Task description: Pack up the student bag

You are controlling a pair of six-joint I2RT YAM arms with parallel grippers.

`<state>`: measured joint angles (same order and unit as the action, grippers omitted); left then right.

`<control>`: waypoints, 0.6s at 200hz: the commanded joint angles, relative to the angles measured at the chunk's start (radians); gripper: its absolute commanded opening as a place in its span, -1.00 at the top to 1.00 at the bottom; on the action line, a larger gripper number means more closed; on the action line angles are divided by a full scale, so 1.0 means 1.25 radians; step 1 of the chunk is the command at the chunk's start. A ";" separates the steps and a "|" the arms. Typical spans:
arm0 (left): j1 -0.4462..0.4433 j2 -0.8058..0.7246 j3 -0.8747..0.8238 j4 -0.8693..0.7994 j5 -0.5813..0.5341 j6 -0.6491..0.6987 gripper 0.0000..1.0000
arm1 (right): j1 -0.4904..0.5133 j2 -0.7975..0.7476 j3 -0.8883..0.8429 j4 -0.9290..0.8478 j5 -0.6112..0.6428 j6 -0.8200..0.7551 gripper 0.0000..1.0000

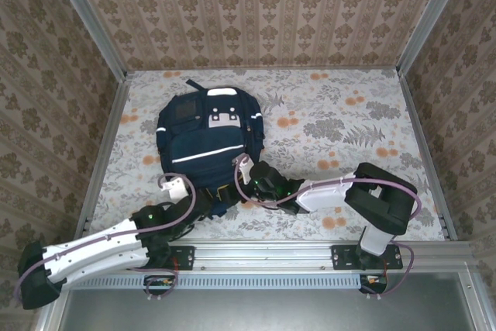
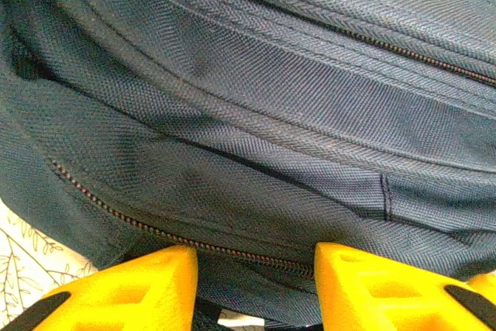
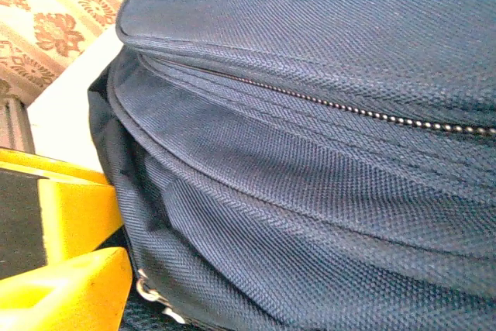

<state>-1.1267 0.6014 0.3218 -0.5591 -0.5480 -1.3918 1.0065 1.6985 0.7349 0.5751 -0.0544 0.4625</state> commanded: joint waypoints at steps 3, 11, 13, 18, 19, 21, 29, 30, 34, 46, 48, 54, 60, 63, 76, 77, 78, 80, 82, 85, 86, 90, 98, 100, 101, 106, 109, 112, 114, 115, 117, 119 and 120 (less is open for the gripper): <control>0.026 -0.022 -0.019 0.006 -0.028 0.010 0.12 | -0.006 0.017 0.032 0.035 -0.055 0.012 -0.65; 0.034 -0.024 -0.022 0.012 -0.025 0.015 0.12 | -0.006 0.023 0.026 0.039 -0.062 0.018 -0.66; 0.035 -0.024 -0.022 0.013 -0.024 0.015 0.13 | -0.005 0.025 0.023 0.042 -0.064 0.020 -0.66; 0.039 -0.024 -0.022 0.013 -0.022 0.016 0.13 | -0.005 0.029 0.016 0.048 -0.069 0.025 -0.66; 0.039 -0.024 -0.022 0.014 -0.022 0.016 0.12 | -0.005 0.030 0.015 0.050 -0.070 0.026 -0.66; 0.041 -0.024 -0.022 0.016 -0.022 0.018 0.13 | -0.005 0.032 0.012 0.055 -0.072 0.029 -0.66; 0.043 -0.024 -0.021 0.017 -0.022 0.021 0.12 | -0.004 0.040 -0.004 0.072 -0.079 0.041 -0.66; 0.043 -0.024 -0.021 0.017 -0.022 0.022 0.13 | -0.004 0.041 -0.006 0.075 -0.079 0.042 -0.66; 0.043 -0.023 -0.019 0.017 -0.022 0.023 0.13 | -0.004 0.044 -0.013 0.083 -0.080 0.047 -0.66; 0.045 -0.023 -0.021 0.018 -0.022 0.024 0.14 | 0.003 0.052 -0.032 0.104 -0.081 0.060 -0.66; 0.045 -0.023 -0.021 0.018 -0.022 0.024 0.14 | 0.005 0.053 -0.034 0.107 -0.079 0.062 -0.66; 0.046 -0.023 -0.022 0.020 -0.022 0.023 0.14 | 0.011 0.056 -0.042 0.116 -0.075 0.065 -0.66; 0.045 -0.023 -0.023 0.021 -0.021 0.023 0.14 | 0.019 0.057 -0.046 0.121 -0.069 0.067 -0.66; 0.046 -0.023 -0.024 0.021 -0.021 0.022 0.14 | 0.023 0.057 -0.047 0.121 -0.065 0.069 -0.66; 0.046 -0.023 -0.026 0.023 -0.022 0.019 0.14 | 0.041 0.058 -0.051 0.121 -0.045 0.074 -0.67; 0.046 -0.023 -0.026 0.023 -0.022 0.019 0.14 | 0.043 0.058 -0.050 0.121 -0.044 0.075 -0.66; 0.046 -0.023 -0.026 0.024 -0.022 0.019 0.14 | 0.044 0.059 -0.050 0.121 -0.042 0.075 -0.66; 0.046 -0.023 -0.026 0.024 -0.022 0.019 0.14 | 0.047 0.059 -0.051 0.121 -0.041 0.077 -0.66; 0.046 -0.023 -0.027 0.025 -0.022 0.019 0.14 | 0.048 0.059 -0.051 0.122 -0.038 0.078 -0.67; 0.046 -0.023 -0.028 0.026 -0.021 0.018 0.14 | 0.053 0.060 -0.050 0.123 -0.035 0.080 -0.67; 0.045 -0.023 -0.028 0.026 -0.021 0.018 0.14 | 0.053 0.060 -0.050 0.123 -0.034 0.080 -0.67; 0.046 -0.023 -0.029 0.026 -0.021 0.019 0.14 | 0.058 0.061 -0.049 0.123 -0.031 0.083 -0.67; 0.046 -0.023 -0.028 0.026 -0.021 0.018 0.14 | 0.067 0.062 -0.049 0.127 -0.027 0.086 -0.67; 0.046 -0.024 -0.028 0.026 -0.022 0.018 0.14 | 0.070 0.062 -0.048 0.127 -0.025 0.088 -0.67; 0.046 -0.024 -0.028 0.026 -0.022 0.018 0.14 | 0.071 0.062 -0.048 0.127 -0.024 0.088 -0.67; 0.046 -0.024 -0.028 0.026 -0.022 0.017 0.14 | 0.075 0.063 -0.047 0.129 -0.022 0.090 -0.66; 0.046 -0.024 -0.028 0.026 -0.021 0.017 0.14 | 0.077 0.063 -0.046 0.128 -0.021 0.091 -0.67; 0.045 -0.024 -0.028 0.026 -0.021 0.017 0.14 | 0.079 0.063 -0.045 0.129 -0.020 0.094 -0.67; 0.046 -0.024 -0.028 0.028 -0.021 0.018 0.14 | 0.081 0.063 -0.044 0.129 -0.019 0.094 -0.67; 0.046 -0.024 -0.028 0.028 -0.021 0.018 0.14 | 0.082 0.064 -0.043 0.129 -0.020 0.094 -0.67; 0.045 -0.023 -0.028 0.028 -0.021 0.017 0.14 | 0.082 0.064 -0.043 0.128 -0.020 0.095 -0.67; 0.045 -0.023 -0.028 0.028 -0.021 0.017 0.14 | 0.084 0.065 -0.043 0.130 -0.020 0.096 -0.67; 0.045 -0.023 -0.027 0.028 -0.021 0.016 0.14 | 0.084 0.065 -0.043 0.130 -0.020 0.096 -0.67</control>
<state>-1.0779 0.5785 0.3012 -0.5385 -0.5507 -1.3838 1.0752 1.7634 0.6788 0.6926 -0.0711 0.5453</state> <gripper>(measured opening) 0.429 0.834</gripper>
